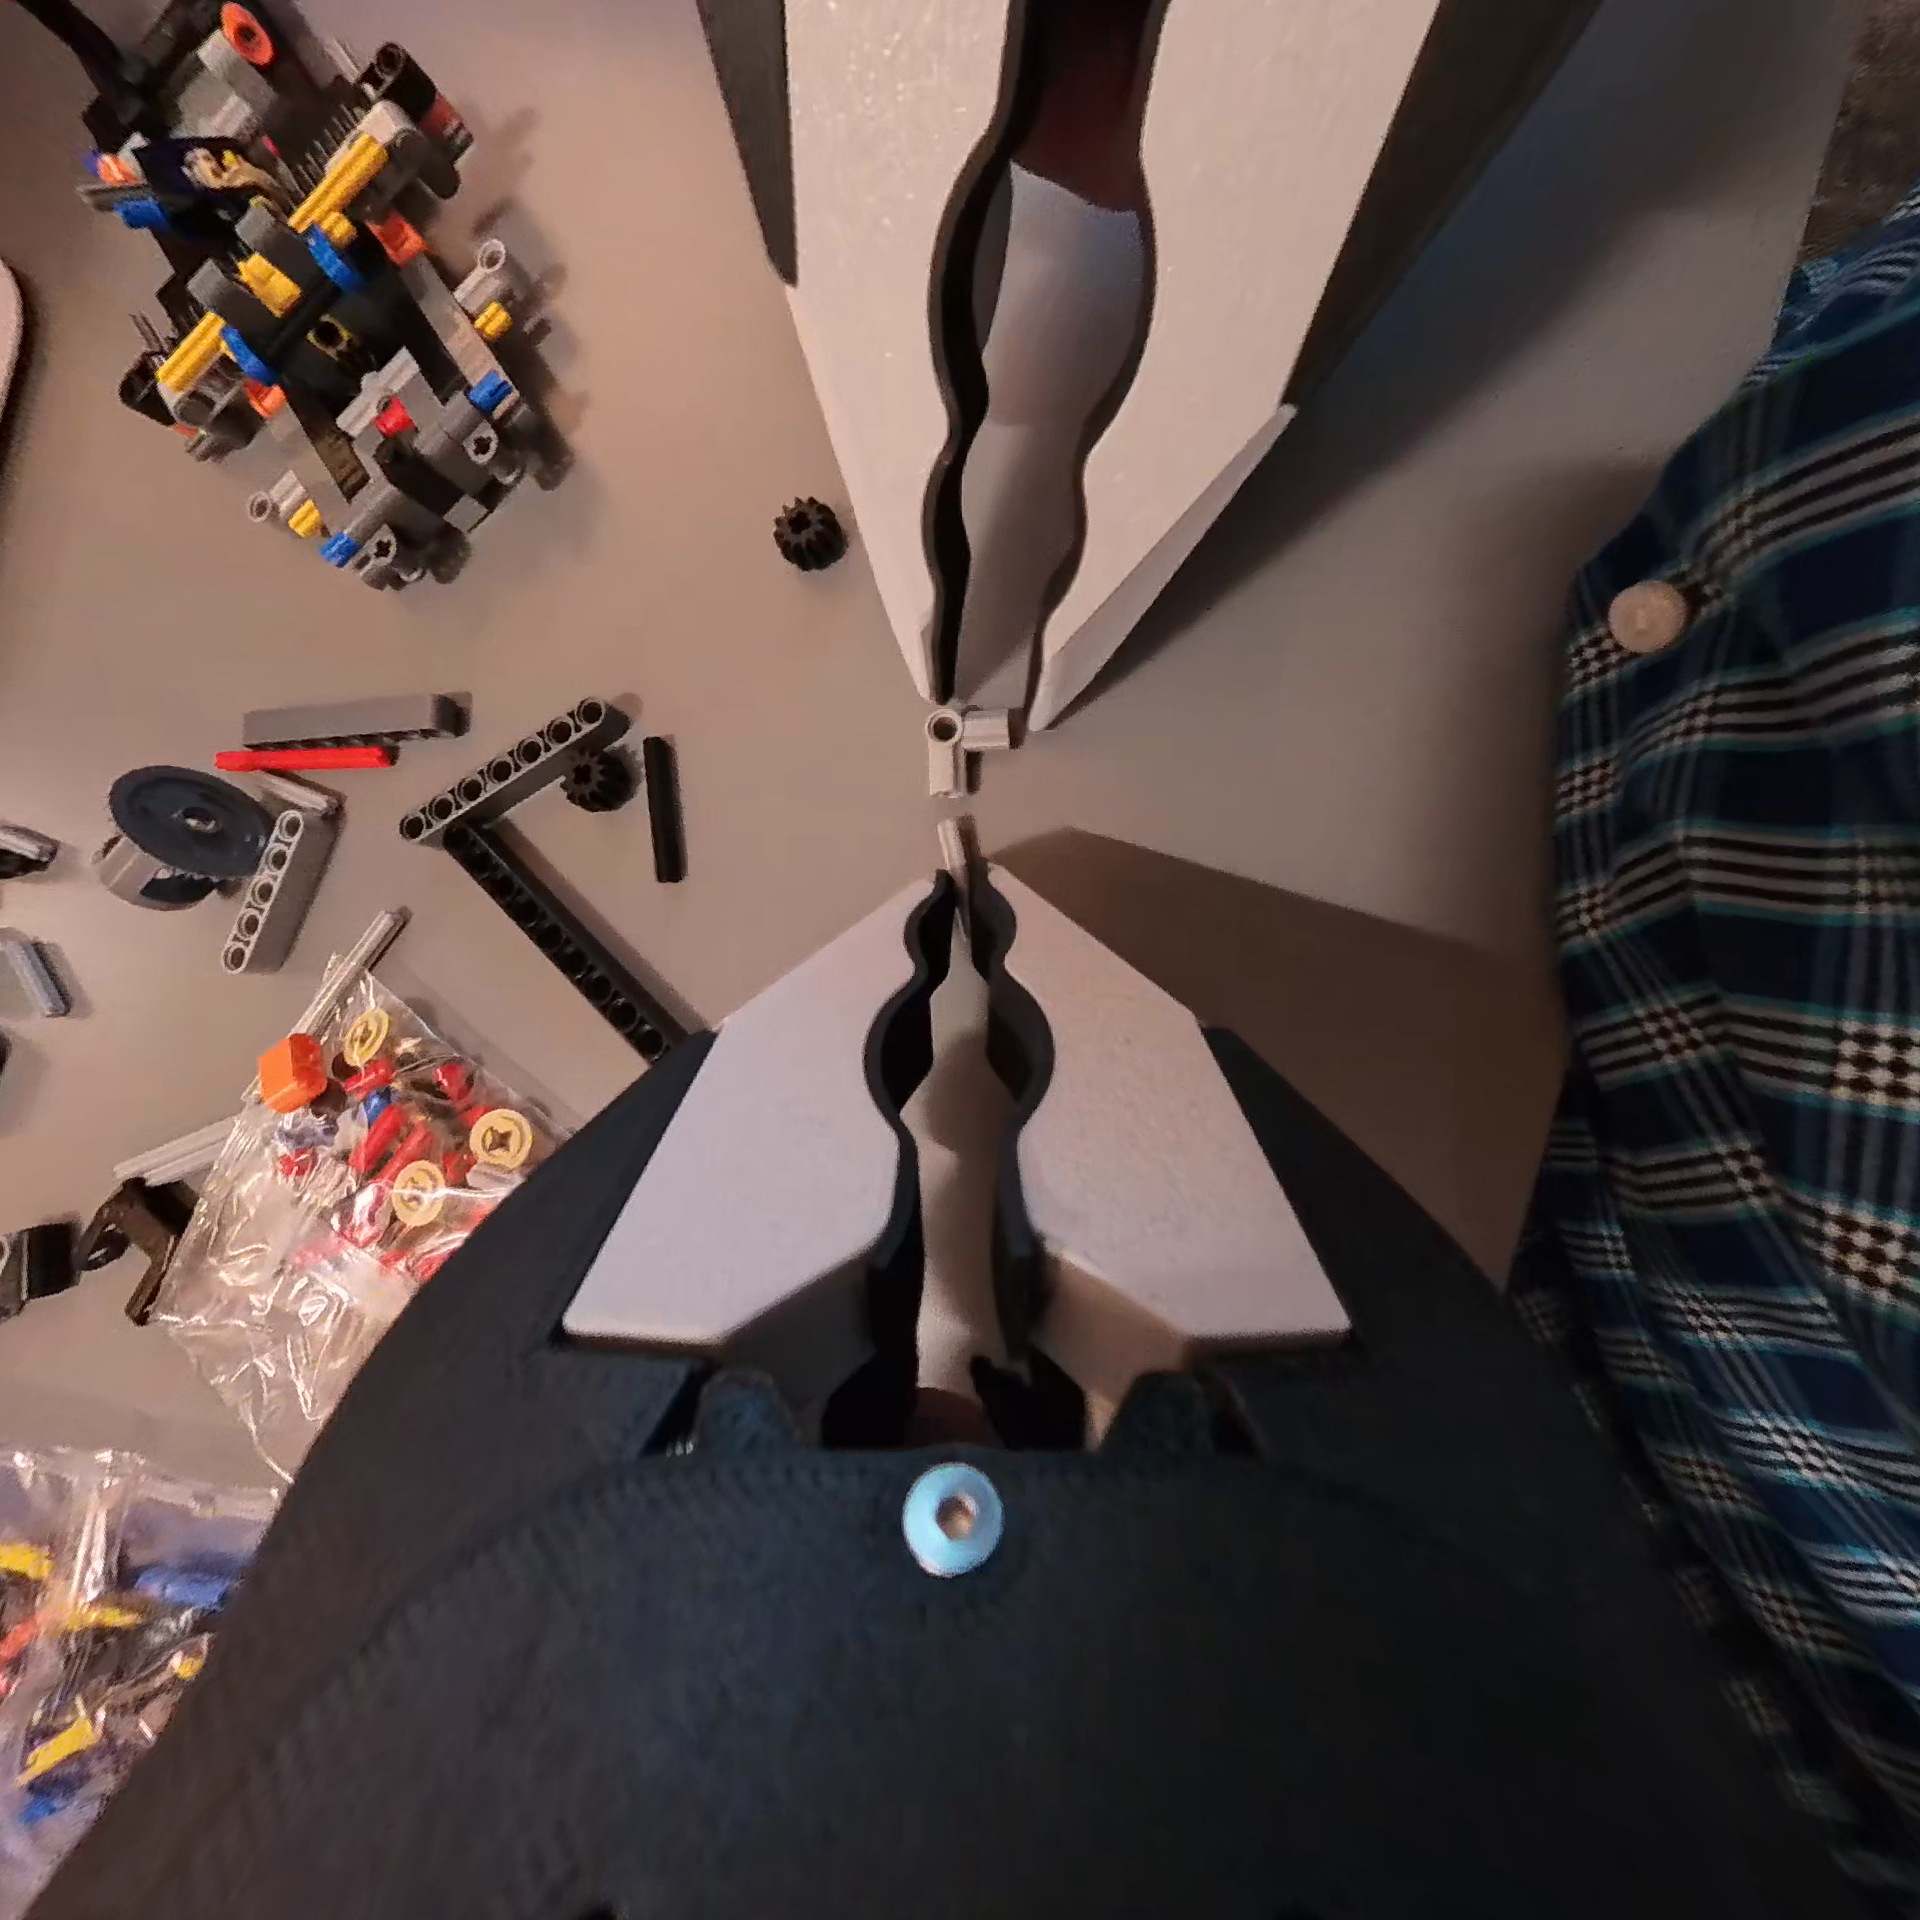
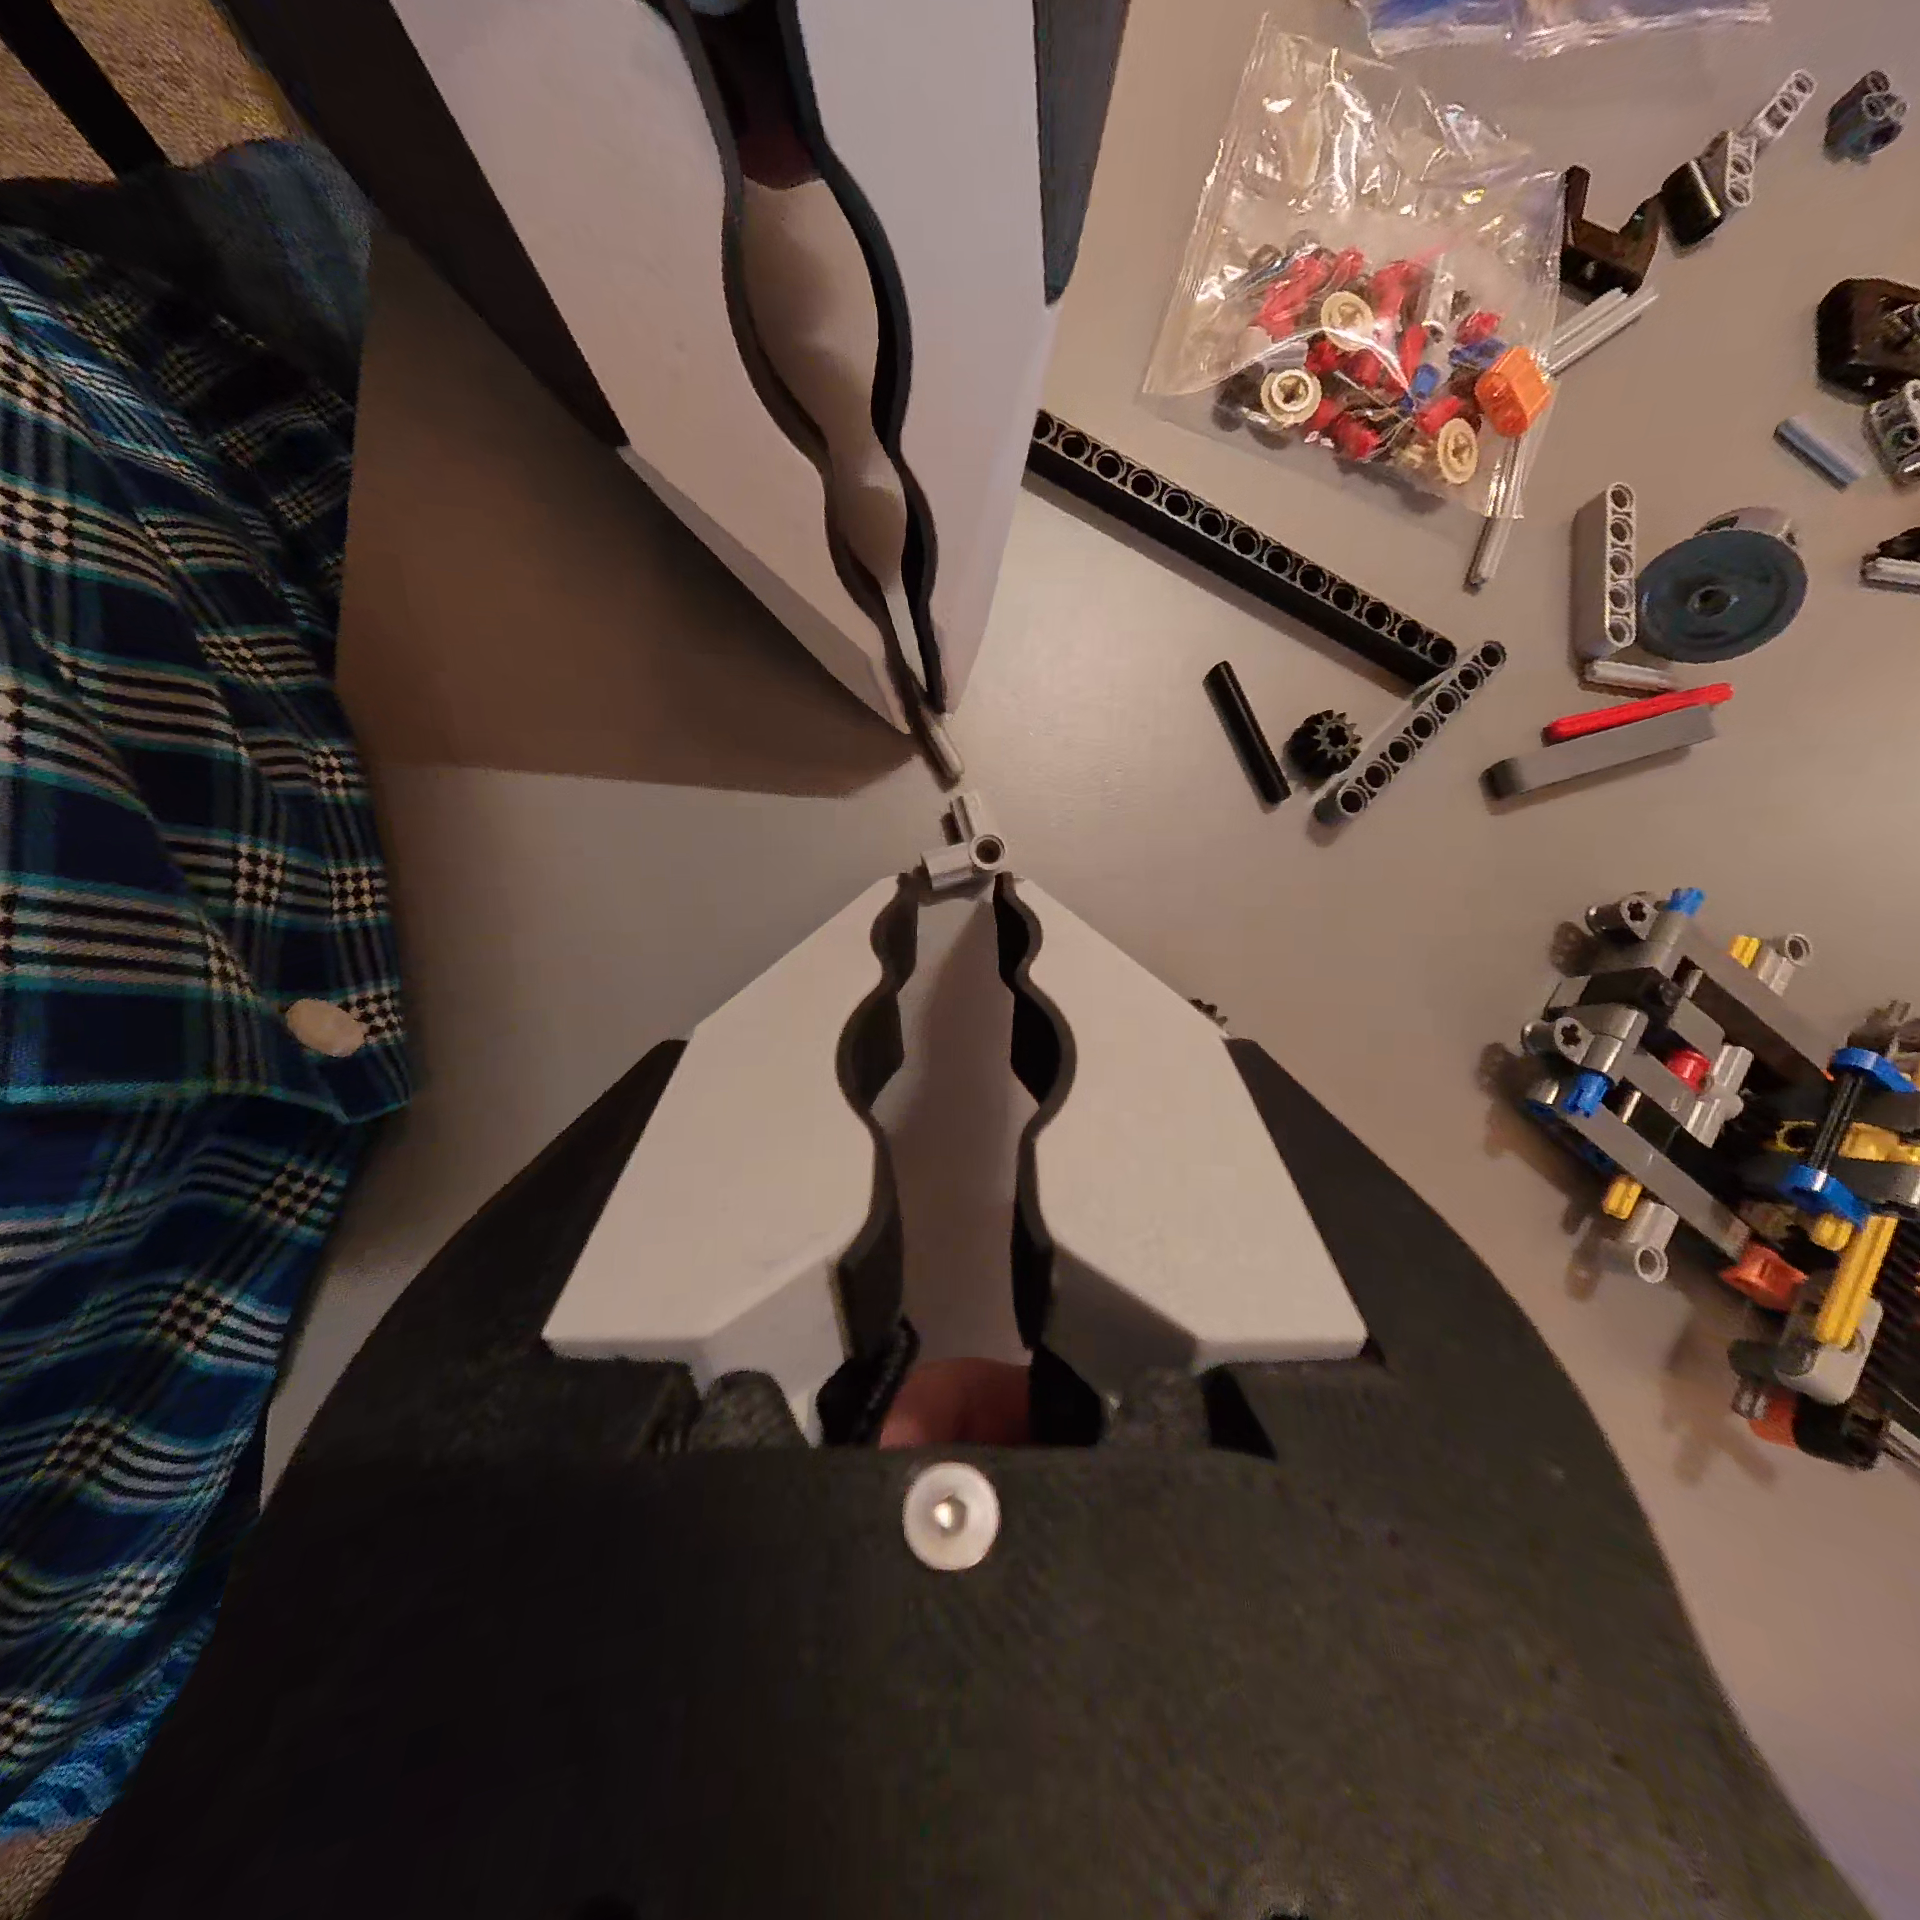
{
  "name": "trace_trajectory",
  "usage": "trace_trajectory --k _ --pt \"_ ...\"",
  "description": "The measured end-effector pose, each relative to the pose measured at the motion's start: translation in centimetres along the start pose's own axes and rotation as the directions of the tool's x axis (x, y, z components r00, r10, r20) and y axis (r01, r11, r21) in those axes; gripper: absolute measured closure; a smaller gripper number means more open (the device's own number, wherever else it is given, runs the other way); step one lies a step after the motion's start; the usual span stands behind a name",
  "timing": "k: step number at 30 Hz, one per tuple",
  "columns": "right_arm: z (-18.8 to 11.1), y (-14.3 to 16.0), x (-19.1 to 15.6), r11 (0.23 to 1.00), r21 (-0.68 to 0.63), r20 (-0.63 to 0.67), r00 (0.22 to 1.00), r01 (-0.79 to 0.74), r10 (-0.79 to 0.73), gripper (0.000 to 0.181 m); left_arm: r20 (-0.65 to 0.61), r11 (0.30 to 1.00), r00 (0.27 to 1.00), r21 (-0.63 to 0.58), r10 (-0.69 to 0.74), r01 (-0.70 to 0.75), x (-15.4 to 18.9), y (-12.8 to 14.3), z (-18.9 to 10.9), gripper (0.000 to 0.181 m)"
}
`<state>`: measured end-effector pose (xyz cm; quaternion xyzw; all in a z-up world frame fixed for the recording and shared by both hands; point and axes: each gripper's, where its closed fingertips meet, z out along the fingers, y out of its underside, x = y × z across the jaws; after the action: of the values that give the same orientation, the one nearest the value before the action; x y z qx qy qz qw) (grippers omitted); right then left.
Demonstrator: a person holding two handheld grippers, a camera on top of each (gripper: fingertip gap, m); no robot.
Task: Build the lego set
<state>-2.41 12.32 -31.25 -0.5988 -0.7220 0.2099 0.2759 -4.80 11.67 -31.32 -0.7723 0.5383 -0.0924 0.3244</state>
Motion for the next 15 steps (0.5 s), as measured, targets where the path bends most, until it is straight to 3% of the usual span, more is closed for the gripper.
trace_trajectory --k 15 --pt "0.24 -0.12 0.07 1.000 0.011 0.011 1.000 -0.023 0.023 0.171 0.016 0.998 0.998 0.039 0.053 -0.054 -0.24 -0.54 0.20 0.181"
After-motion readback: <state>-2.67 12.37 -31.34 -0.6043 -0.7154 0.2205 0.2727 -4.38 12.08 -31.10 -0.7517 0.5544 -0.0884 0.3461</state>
